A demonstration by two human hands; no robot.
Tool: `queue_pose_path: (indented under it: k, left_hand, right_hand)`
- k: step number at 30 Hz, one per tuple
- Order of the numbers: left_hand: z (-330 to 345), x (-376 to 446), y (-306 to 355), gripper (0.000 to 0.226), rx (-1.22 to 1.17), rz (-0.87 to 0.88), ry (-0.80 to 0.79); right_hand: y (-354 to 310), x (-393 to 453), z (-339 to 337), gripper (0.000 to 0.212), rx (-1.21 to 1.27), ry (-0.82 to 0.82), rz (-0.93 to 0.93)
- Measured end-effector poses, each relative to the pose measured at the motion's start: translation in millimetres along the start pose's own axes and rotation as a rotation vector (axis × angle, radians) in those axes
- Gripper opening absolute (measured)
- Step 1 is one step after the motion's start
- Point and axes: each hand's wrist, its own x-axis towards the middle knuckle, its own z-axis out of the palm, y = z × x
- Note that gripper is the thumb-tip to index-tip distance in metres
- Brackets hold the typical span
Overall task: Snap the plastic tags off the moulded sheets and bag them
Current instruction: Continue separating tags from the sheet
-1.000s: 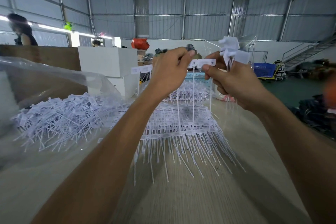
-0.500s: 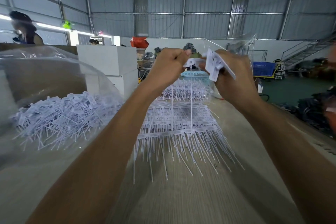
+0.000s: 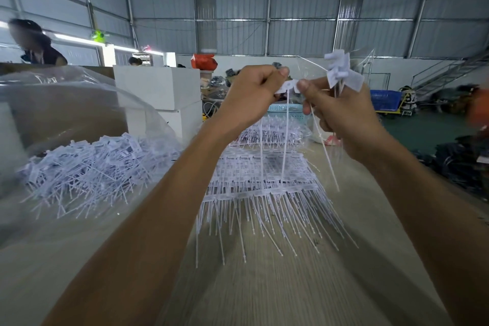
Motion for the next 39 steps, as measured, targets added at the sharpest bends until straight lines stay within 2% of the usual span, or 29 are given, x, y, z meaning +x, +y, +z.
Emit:
queue_pose_path:
  k: [4,6,8,11,13,16,21,24,26,30,35,39]
  left_hand:
    - [-2,2,-2,0.049,0.018,0.026,0.057]
    - [-3,1,-2,0.05,0.004,0.032,0.066]
    - [-2,1,-2,0.05,0.002,0.043,0.063]
    - [0,1,-2,0.049,0.01,0.04,0.06]
    - [-1,2,-3,0.051,0.016,0.027,0.059]
    - [-2,1,-2,0.05,-0.031,-0.01,0.044]
    - [-3,0,-1,0.042,-0.087,-0.035,0.027]
    - [-2,-1,0,0.048,-0.082,-0.042,-0.033]
    - [0,-2,3,0.045,-0.088,-0.039,-0.088]
    - [3,-3,7,0.047,-0.082,-0.01,-0.135]
    - [-4,-7,16,0.05,-0.095,0.039,-0.262]
    - [-4,-5,15,0.042,0.019,0.082,-0.242]
  right_hand:
    - [3,2,-8,0.028,0.147,-0.212,0.128]
    - [1,4,-8,0.04,0.205,-0.252,0.2]
    - [0,3,-8,0.036,0.262,-0.279,0.264]
    - [-2,2,-12,0.039,0.329,-0.301,0.247]
    - [-6,2,-16,0.045,0.288,-0.31,0.203]
    - [-11,-1,-15,0.049,0.147,-0.243,0.151]
    - [-10,-3,-11,0.01,-0.068,-0.073,-0.085]
    - [-7,-3,-8,0.023,-0.256,0.018,-0.157]
    - [-5,-3,-9,0.03,-0.279,0.067,-0.112]
    - [-2,-3,-12,0.024,-0.231,-0.038,-0.025]
    - [14,-3,-22,0.024,-0.197,0.159,0.159]
    - [9,6,-38,0.032,-0.062,0.163,0.196]
